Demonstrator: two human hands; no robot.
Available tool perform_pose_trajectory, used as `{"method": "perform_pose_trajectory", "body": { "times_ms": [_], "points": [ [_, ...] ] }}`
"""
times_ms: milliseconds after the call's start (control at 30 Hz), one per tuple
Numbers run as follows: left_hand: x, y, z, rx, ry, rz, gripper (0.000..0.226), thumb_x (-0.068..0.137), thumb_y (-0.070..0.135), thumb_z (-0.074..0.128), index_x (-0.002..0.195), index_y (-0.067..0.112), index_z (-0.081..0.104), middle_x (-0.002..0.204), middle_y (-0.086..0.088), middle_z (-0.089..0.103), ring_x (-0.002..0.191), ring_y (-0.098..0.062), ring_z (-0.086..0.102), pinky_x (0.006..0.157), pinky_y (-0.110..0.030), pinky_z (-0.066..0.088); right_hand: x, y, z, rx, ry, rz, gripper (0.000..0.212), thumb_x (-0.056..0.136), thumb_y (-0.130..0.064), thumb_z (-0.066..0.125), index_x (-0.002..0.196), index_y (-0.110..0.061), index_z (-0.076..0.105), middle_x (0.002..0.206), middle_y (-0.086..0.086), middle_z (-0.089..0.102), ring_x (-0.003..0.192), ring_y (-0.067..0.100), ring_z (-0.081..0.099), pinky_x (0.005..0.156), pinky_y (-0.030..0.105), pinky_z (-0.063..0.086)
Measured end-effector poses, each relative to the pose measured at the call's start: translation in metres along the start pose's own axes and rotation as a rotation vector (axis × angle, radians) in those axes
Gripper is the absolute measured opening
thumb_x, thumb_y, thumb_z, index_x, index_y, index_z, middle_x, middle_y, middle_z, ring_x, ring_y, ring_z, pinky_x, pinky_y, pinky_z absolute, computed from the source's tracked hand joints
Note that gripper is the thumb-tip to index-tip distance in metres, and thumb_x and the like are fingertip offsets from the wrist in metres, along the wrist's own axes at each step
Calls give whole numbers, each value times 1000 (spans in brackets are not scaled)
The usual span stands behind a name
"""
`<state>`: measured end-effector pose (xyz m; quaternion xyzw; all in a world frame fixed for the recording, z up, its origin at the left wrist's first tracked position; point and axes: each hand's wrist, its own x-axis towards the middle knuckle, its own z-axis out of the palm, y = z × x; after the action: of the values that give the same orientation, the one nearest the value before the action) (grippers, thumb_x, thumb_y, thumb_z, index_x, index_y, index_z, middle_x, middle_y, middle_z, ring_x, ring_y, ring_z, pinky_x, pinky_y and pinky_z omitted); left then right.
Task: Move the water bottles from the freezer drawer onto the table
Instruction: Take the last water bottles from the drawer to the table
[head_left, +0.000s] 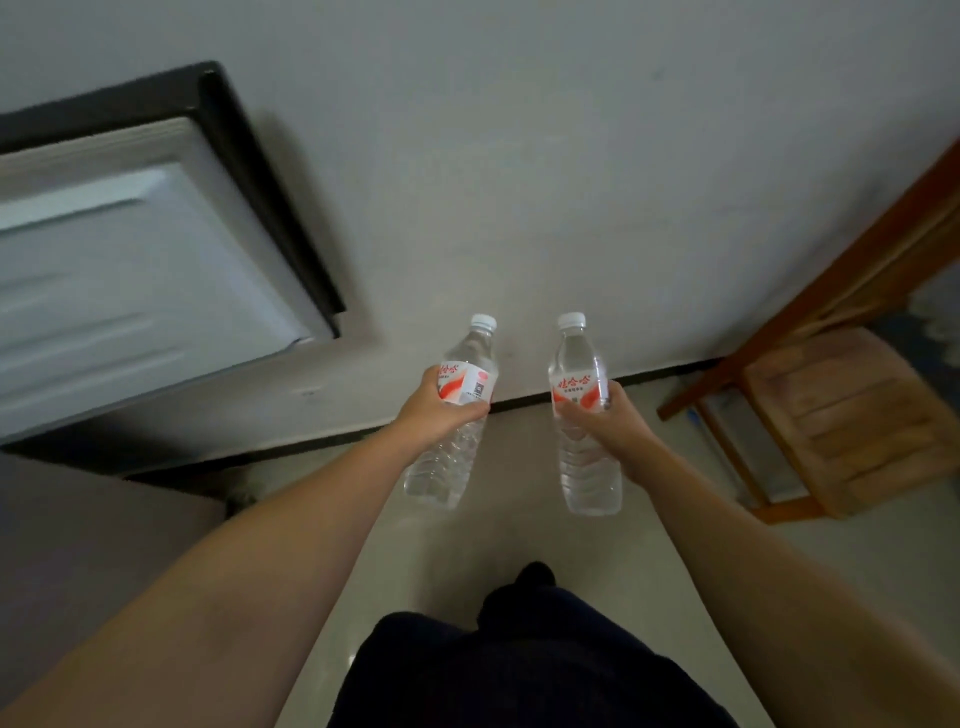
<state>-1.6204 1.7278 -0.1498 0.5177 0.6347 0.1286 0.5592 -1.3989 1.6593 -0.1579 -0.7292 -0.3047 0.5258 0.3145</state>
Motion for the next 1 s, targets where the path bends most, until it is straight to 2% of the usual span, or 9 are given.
{"method": "perform_pose_trajectory", "body": {
  "times_ms": [133,267,367,433,500,633,700,833,1000],
  "points": [
    [33,52,58,80,-84,57,79,75,38,76,139,28,31,119,0,58,101,-23,62,84,-38,54,14,12,-60,50,141,16,70,77,-39,76,133,-17,40,118,4,59,104,22,61,91,40,52],
    [56,95,107,135,-188,122,75,76,35,76,137,26,32,116,0,58,101,-23,61,82,-36,53,21,23,-95,149,270,64,71,77,-40,75,135,-19,39,117,3,60,105,24,62,94,46,52],
    [75,122,141,217,-306,171,74,77,33,76,136,24,33,116,-2,58,100,-23,61,69,-28,51,22,32,-120,246,355,91,64,79,-35,75,131,-21,41,110,-1,61,94,16,63,80,34,54],
    [91,141,166,282,-396,207,74,77,32,76,137,23,34,115,-3,58,99,-22,61,64,-26,51,22,41,-141,320,440,126,59,80,-33,75,127,-22,41,100,-8,60,84,8,60,67,23,49],
    [105,156,187,318,-468,231,77,76,31,77,139,22,33,118,-4,58,102,-23,61,73,-35,57,21,49,-158,391,517,151,60,80,-32,75,128,-21,41,97,-9,58,85,9,60,66,22,48],
    [132,196,231,451,-613,294,91,71,38,79,144,24,28,129,-4,55,113,-26,57,97,-47,50,20,61,-189,554,685,199,67,79,-31,77,133,-18,40,104,-3,59,96,17,62,82,32,54],
    [139,215,255,494,-689,319,90,74,36,78,146,25,24,131,-4,52,115,-25,56,98,-45,49,17,66,-201,624,737,208,68,79,-30,77,134,-17,39,110,1,59,101,21,62,85,35,54],
    [141,245,304,574,-845,372,82,80,29,75,145,22,26,128,-4,53,111,-21,56,92,-37,50,6,76,-219,767,850,201,64,81,-22,75,133,-13,39,117,10,59,97,21,62,71,26,53],
    [127,259,370,713,-974,416,79,76,35,76,139,26,30,119,1,55,110,-20,57,90,-37,51,-21,101,-242,839,980,223,65,81,-24,75,134,-16,38,118,7,59,100,21,61,70,29,55]
  ]
}}
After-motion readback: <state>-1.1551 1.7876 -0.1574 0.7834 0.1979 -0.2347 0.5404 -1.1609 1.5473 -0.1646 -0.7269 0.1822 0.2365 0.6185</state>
